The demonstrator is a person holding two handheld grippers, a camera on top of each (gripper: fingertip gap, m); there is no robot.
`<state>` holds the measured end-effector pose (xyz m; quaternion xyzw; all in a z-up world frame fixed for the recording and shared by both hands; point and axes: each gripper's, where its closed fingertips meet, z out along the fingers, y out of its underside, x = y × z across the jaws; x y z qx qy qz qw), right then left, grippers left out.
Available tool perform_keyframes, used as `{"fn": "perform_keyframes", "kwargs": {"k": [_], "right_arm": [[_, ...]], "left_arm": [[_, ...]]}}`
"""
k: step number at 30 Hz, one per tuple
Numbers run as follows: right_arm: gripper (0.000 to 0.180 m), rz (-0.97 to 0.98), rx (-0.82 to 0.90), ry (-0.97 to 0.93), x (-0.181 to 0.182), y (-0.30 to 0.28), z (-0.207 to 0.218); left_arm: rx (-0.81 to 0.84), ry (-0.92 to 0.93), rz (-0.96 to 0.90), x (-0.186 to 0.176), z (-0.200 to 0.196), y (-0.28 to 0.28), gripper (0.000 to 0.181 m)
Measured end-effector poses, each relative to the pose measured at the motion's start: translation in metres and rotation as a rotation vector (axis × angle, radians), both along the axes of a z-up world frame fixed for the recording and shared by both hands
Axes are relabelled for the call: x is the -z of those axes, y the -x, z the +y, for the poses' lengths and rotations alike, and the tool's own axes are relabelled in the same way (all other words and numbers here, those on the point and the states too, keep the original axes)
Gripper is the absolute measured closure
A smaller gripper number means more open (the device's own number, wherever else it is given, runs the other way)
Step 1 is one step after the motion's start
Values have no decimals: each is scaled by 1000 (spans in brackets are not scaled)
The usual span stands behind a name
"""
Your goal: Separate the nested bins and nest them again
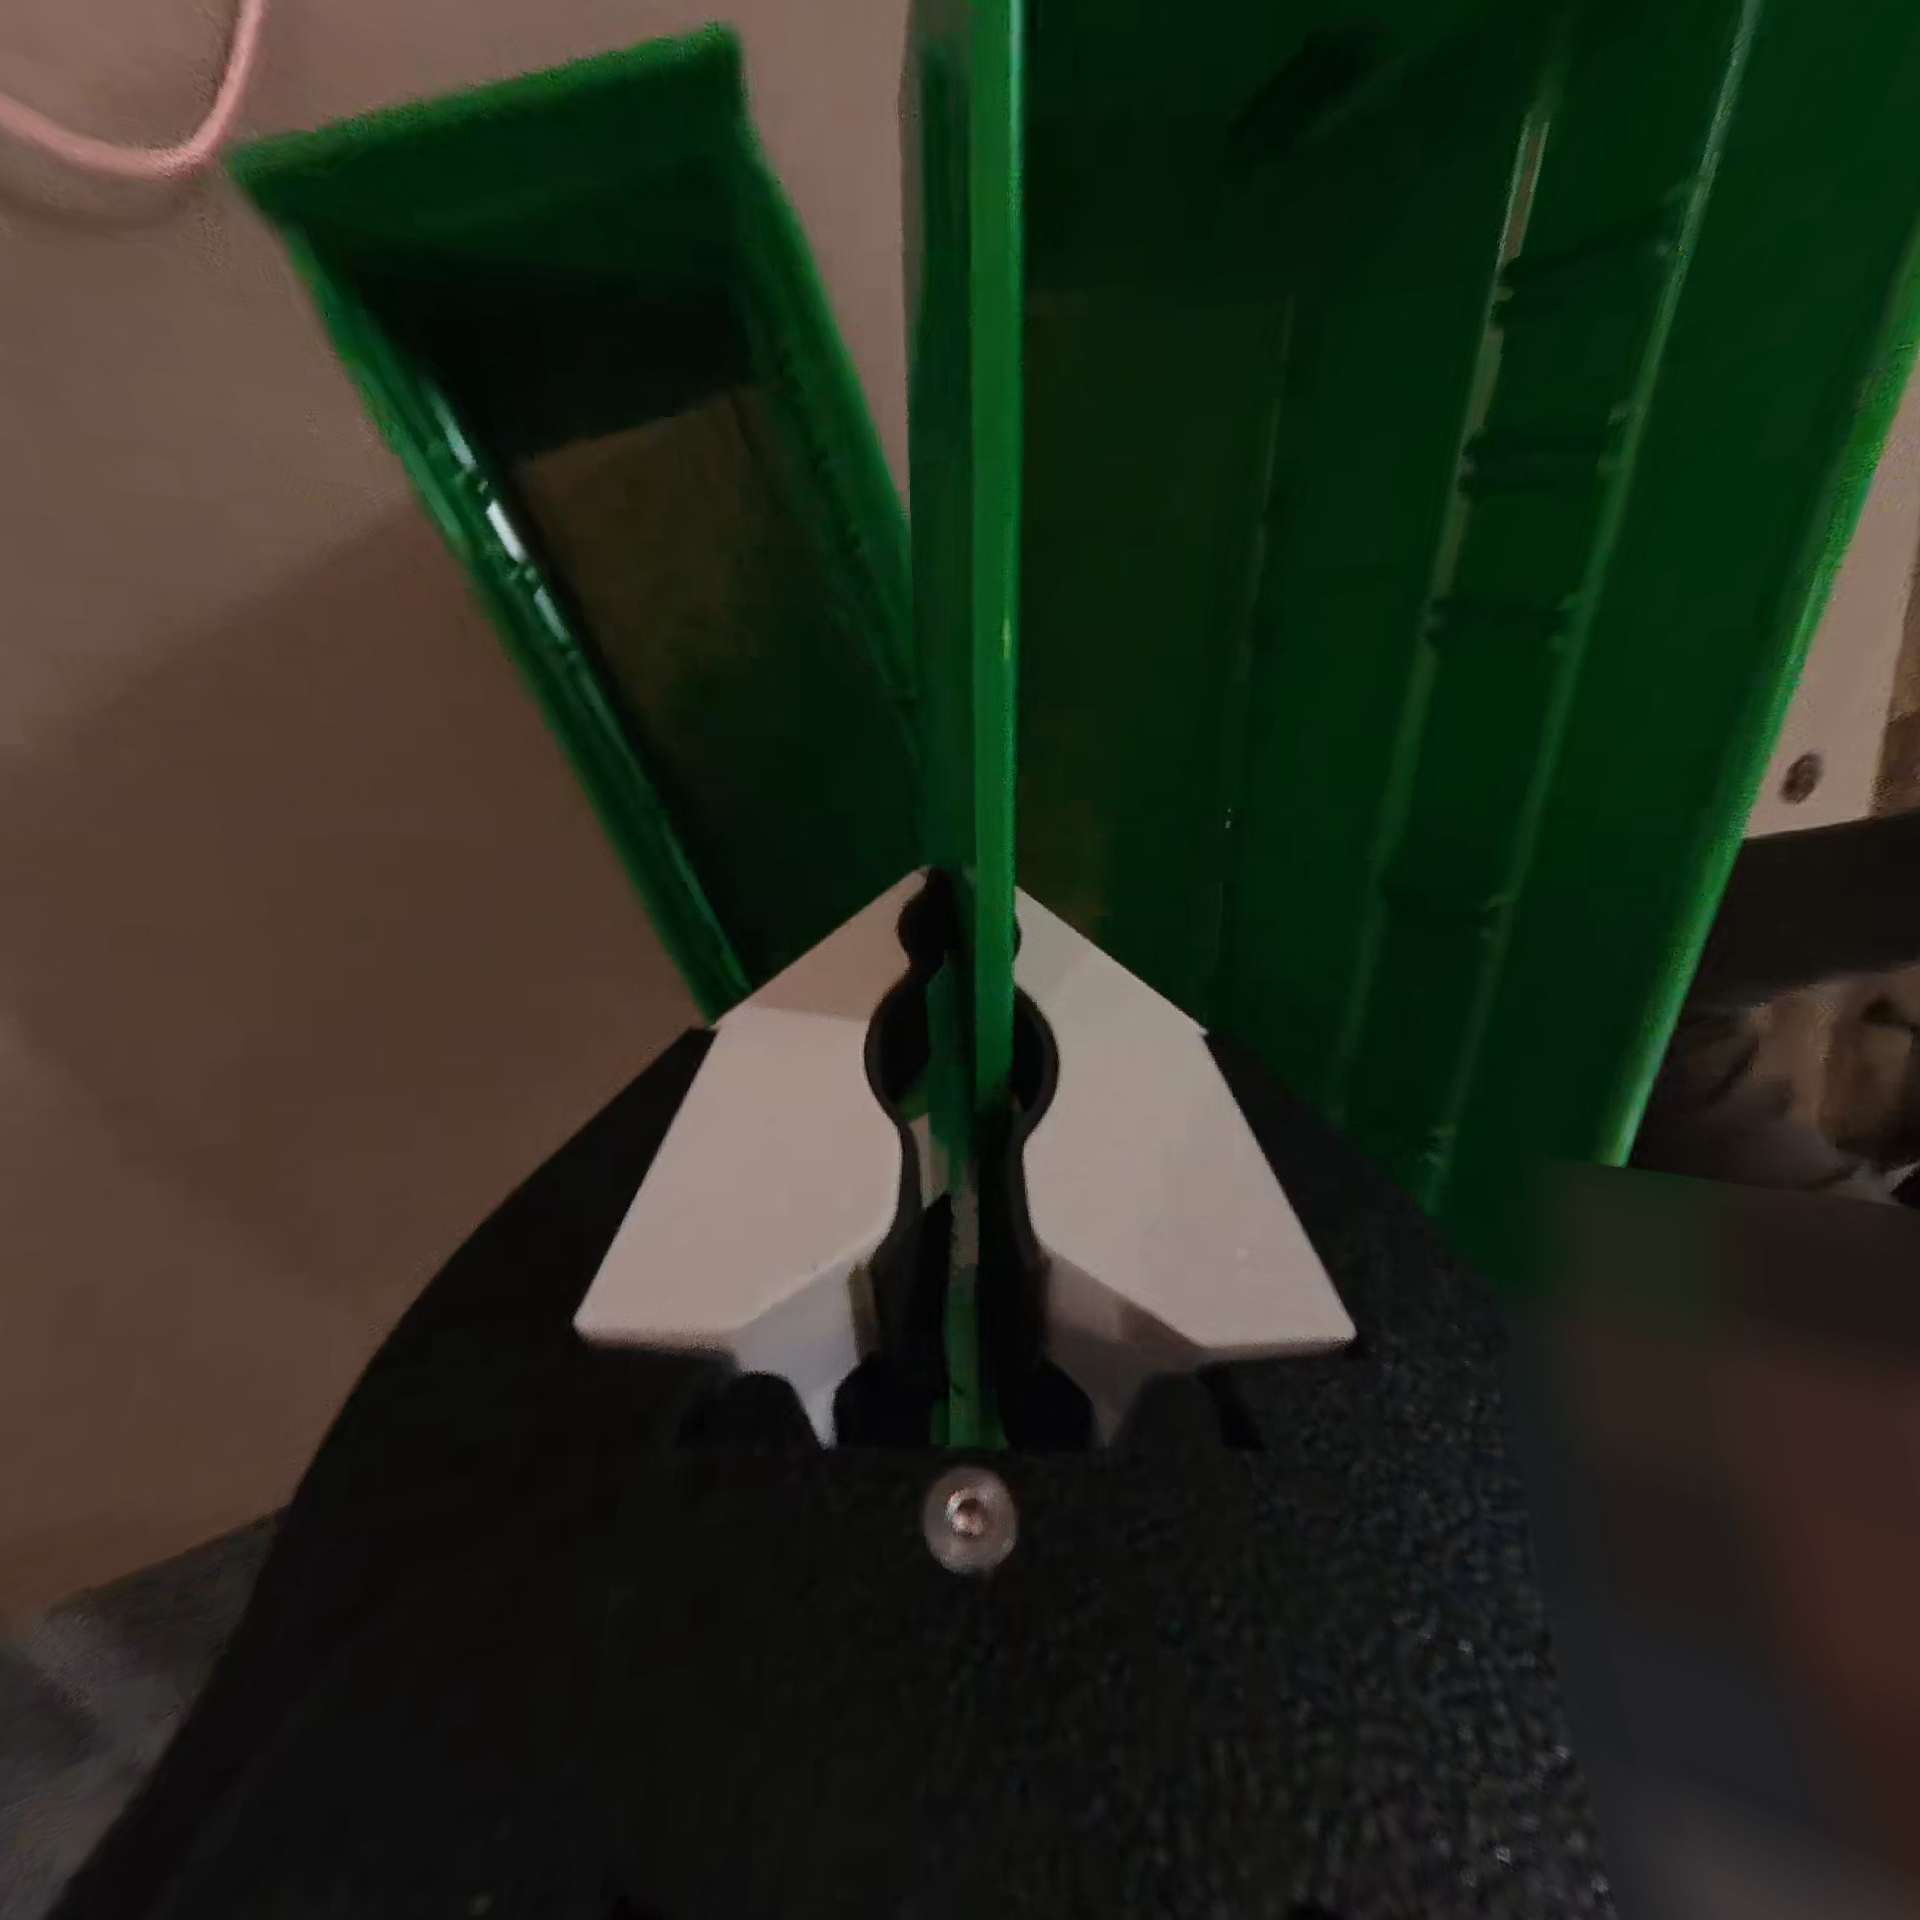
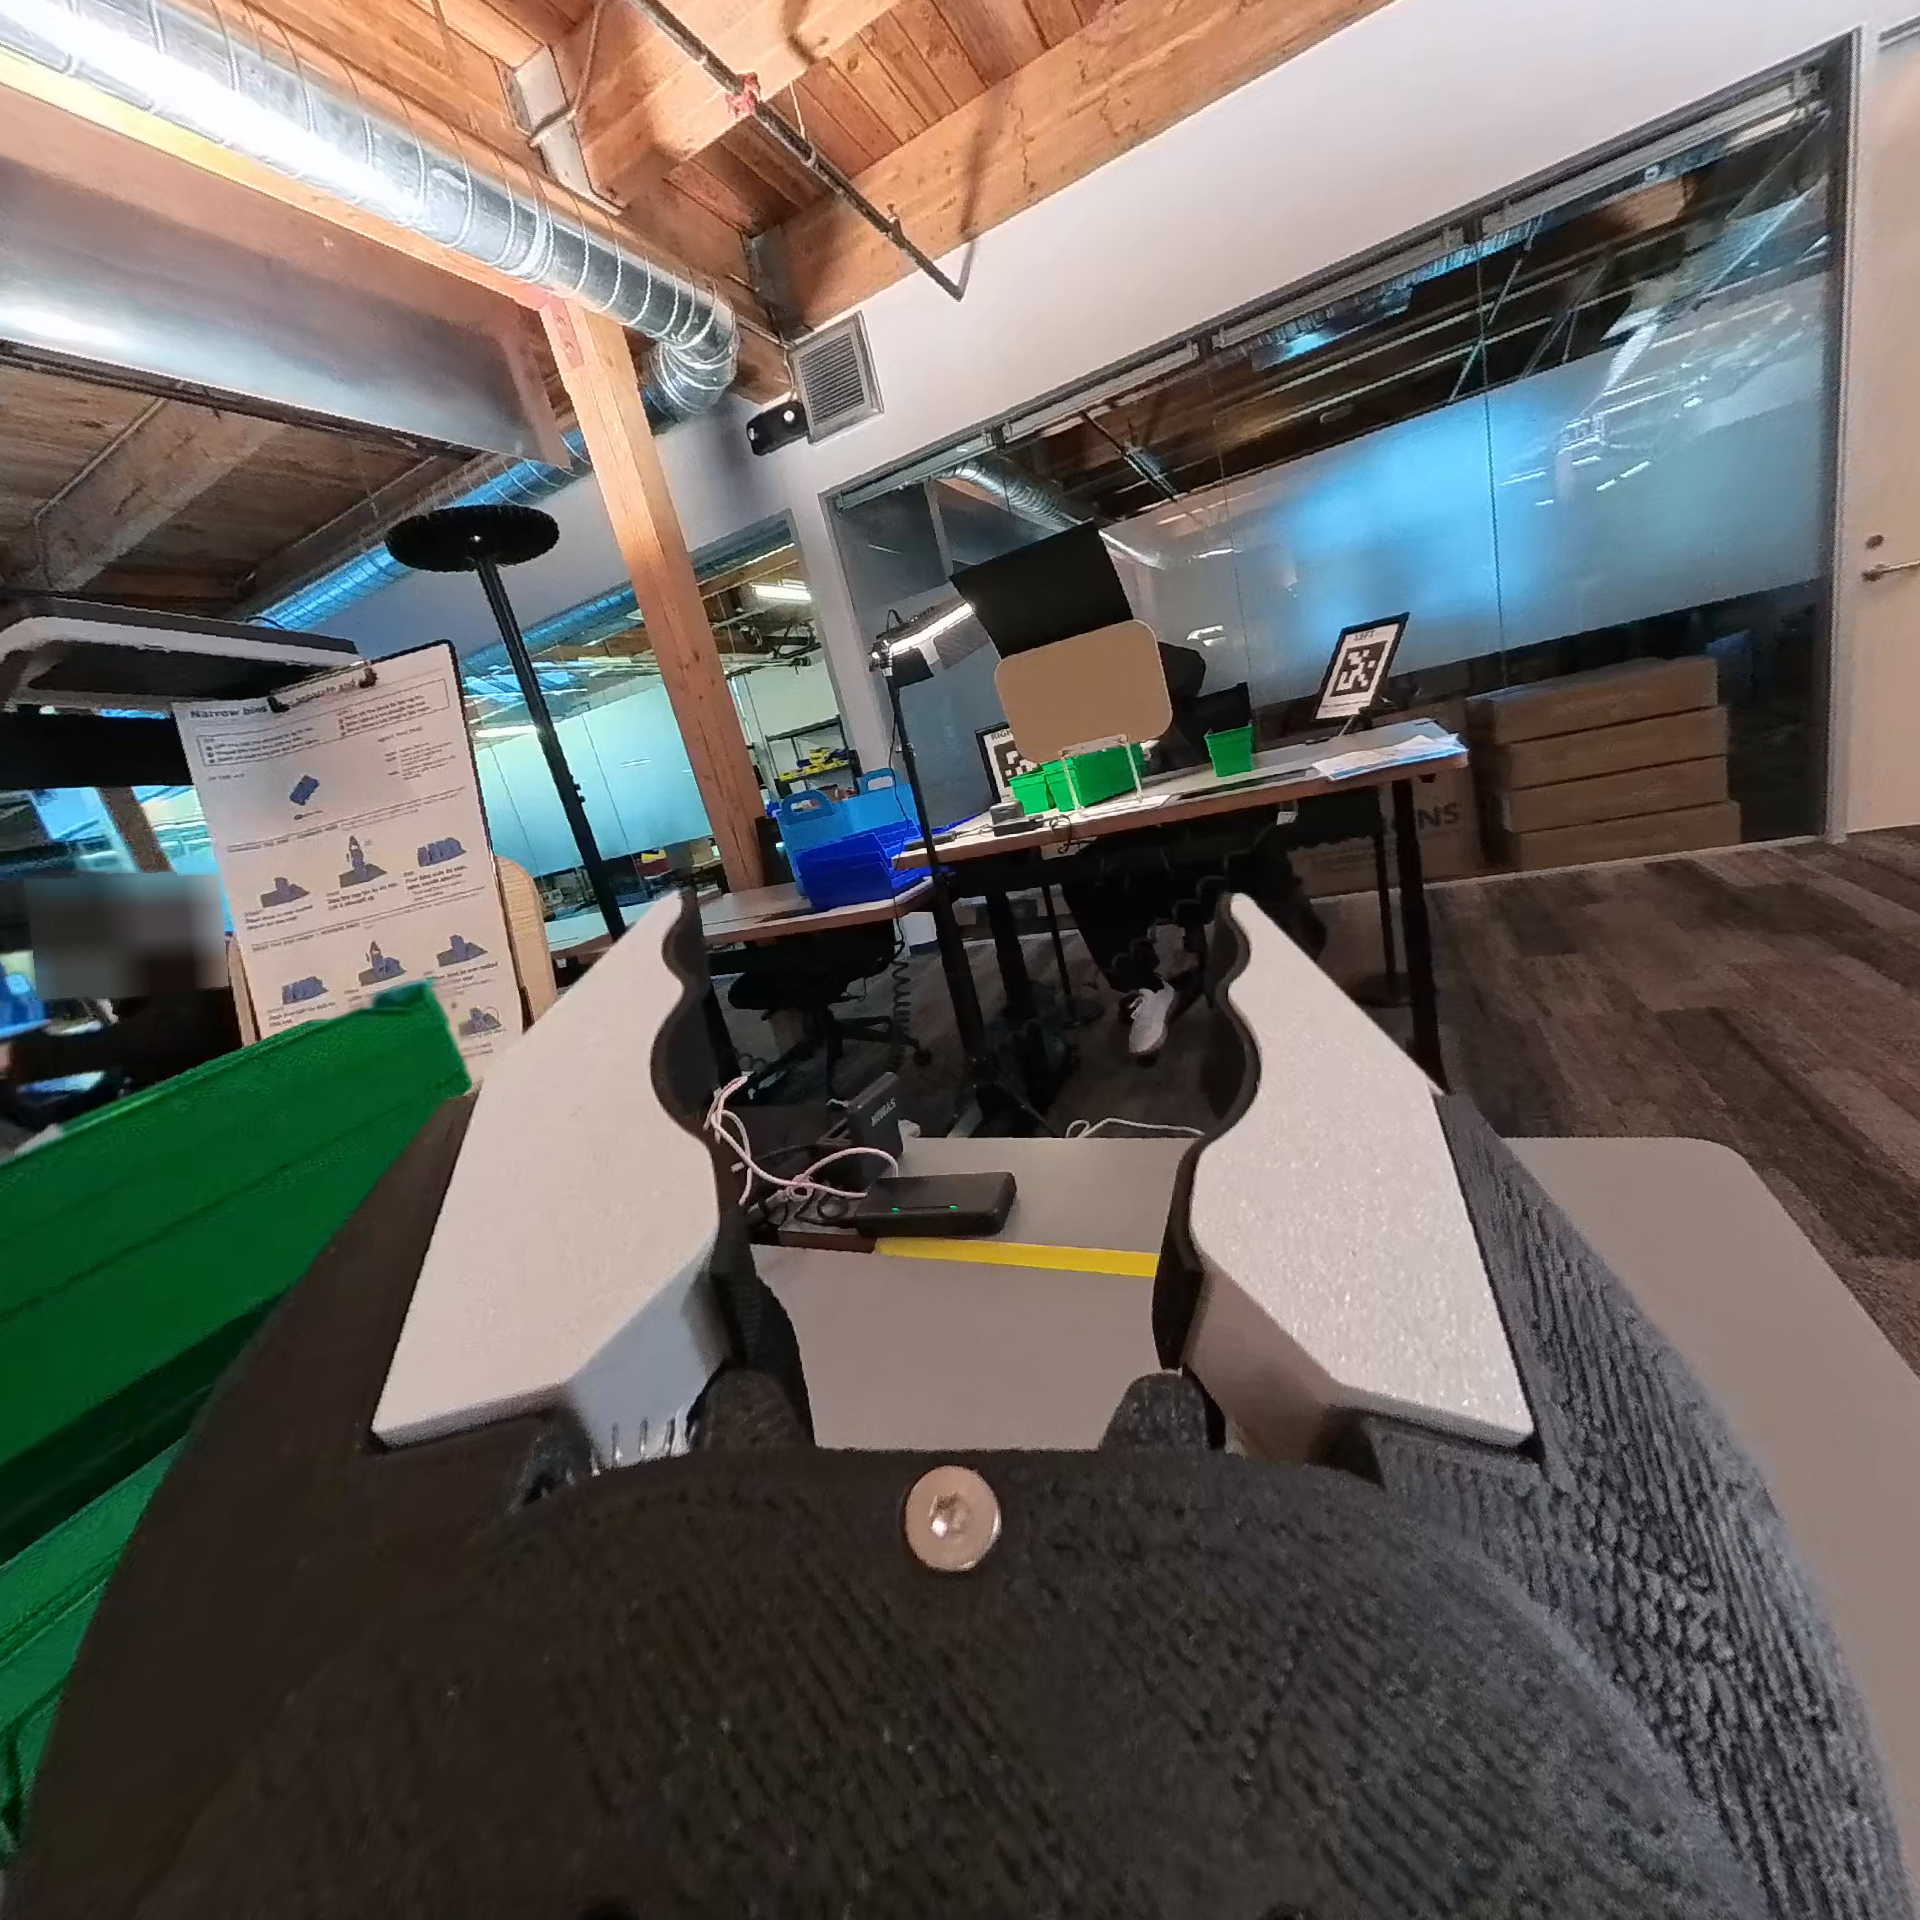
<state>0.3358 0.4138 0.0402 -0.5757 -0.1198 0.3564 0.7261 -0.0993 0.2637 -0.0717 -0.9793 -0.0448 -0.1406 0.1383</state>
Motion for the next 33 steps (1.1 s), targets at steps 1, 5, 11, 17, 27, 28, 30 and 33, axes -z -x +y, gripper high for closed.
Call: {"fn": "perform_keyframes", "kwargs": {"k": [1,5,11,17,27,28,30,33], "right_arm": [[85,-1,-1,4,1,0,1],[84,6,-10,16,3,0,4],[86,26,-40,26,5,3,6],[85,17,-97,24,5,17,2],[85,24,-150,13,1,26,-6],[84,27,-147,12,1,26,-6],[84,31,-144,13,1,24,-5],[85,32,-137,21,3,23,-2]], "left_arm": [[-41,-6,-31,2,-5,9,178],[-190,-13,-73,14,-17,45,178],[-344,41,-108,48,-17,62,178],[-404,94,-14,62,-11,58,177],[-402,169,144,85,-8,55,178],[-405,165,143,86,-7,56,178],[-417,151,121,89,-5,57,177],[-413,111,92,89,-2,58,177]]}}
